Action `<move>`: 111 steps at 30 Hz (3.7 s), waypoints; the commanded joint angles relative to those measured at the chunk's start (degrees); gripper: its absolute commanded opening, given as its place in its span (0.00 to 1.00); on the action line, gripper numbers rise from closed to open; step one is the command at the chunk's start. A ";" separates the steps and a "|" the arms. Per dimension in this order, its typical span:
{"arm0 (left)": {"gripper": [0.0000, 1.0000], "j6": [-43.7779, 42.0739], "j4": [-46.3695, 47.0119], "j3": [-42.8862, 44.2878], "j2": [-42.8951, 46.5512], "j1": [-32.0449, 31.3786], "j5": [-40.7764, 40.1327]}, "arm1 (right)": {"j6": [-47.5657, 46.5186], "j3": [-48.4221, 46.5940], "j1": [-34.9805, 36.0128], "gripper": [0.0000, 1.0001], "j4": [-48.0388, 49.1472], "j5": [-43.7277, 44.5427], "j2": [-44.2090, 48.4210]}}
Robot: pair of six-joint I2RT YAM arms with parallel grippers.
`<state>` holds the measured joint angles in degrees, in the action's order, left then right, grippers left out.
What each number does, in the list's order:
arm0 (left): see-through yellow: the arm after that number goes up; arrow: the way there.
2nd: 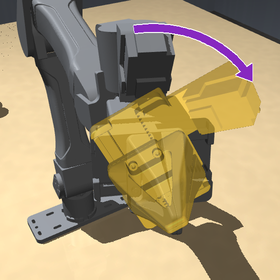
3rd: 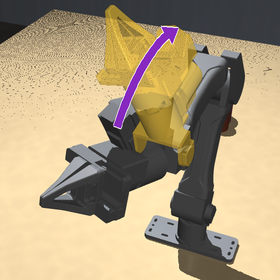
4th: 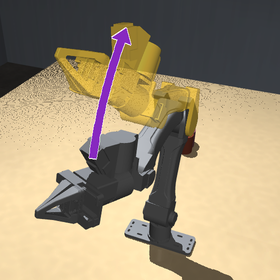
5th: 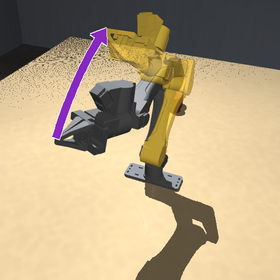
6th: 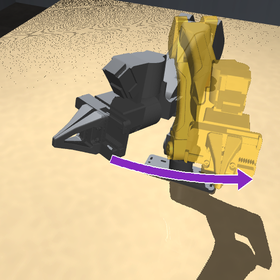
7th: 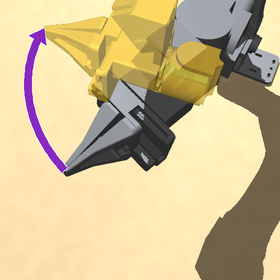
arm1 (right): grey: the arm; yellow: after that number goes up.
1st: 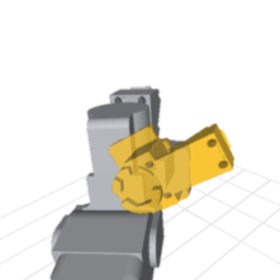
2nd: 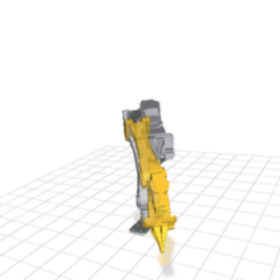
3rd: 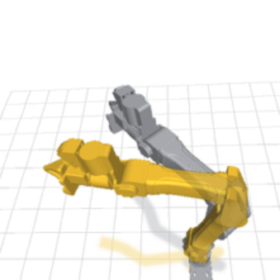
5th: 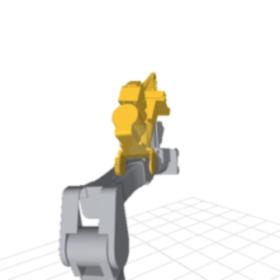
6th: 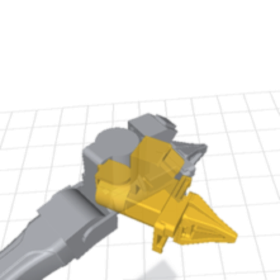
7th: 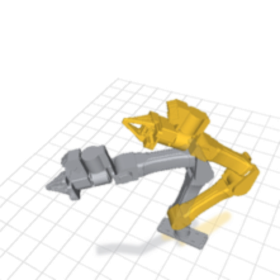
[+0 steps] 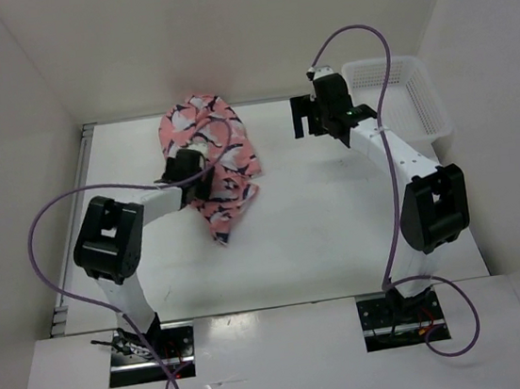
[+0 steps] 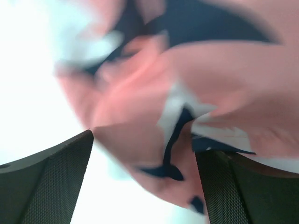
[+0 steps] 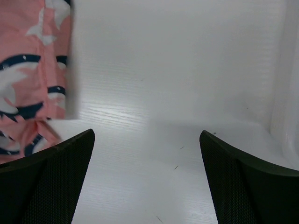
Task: Fold and stack the shorts
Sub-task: Move the shorts to the center of the board, then flatten the shorts out
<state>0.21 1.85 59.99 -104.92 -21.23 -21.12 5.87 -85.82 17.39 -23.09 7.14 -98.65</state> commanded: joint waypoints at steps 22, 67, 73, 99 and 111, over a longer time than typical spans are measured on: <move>1.00 -0.21 -17.40 31.24 -11.26 -0.83 19.71 | 2.49 -1.01 0.02 0.97 6.48 -7.32 -0.05; 0.00 -0.21 -48.69 -4.26 32.68 -7.68 33.43 | 14.87 -13.57 5.11 0.82 11.67 -21.20 -25.53; 0.00 -0.21 -48.17 -4.79 32.06 -7.68 33.43 | 16.71 -19.82 5.11 0.82 13.78 -24.54 -31.95; 0.00 -0.21 -29.05 -12.16 33.91 -3.57 11.41 | 13.83 -25.61 7.14 0.00 11.58 -9.44 -33.29; 0.00 -0.21 -2.20 28.31 15.02 19.65 5.48 | 4.68 -51.53 -3.06 0.00 5.17 -2.92 -23.25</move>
<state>0.62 -8.45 81.38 -89.62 -2.59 -10.66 14.90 -130.06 15.70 -18.46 -0.73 -129.43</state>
